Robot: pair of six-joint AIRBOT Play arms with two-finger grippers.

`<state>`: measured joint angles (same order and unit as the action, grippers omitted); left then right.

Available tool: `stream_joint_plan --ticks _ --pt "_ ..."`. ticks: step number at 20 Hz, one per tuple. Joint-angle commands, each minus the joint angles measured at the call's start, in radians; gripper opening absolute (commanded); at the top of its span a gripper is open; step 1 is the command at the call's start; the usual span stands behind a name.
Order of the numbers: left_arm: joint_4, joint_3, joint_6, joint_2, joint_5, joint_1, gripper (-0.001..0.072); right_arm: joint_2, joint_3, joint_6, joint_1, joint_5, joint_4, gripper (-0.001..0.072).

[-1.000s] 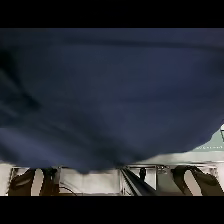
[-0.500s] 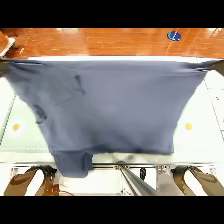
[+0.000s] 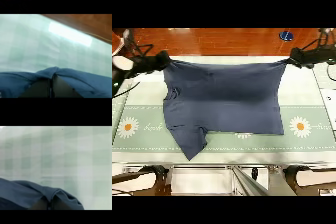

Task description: Fold the shirts.

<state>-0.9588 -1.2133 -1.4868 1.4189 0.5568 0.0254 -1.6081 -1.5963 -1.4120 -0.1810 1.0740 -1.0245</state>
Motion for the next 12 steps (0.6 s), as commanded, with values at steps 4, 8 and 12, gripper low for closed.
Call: stream_joint_plan --ticks 4,8,12 --pt "0.034 -0.042 -0.005 0.147 0.054 -0.013 0.0026 -0.201 -0.107 -0.032 0.006 0.031 0.005 0.0018" --pt "0.033 -0.045 0.001 0.147 0.18 0.039 0.0026 -0.198 -0.118 -0.032 -0.009 0.071 0.004 0.0018" --pt "0.032 -0.06 0.075 0.148 0.418 0.124 0.0026 -0.191 -0.137 -0.03 -0.056 0.238 -0.007 0.0019"
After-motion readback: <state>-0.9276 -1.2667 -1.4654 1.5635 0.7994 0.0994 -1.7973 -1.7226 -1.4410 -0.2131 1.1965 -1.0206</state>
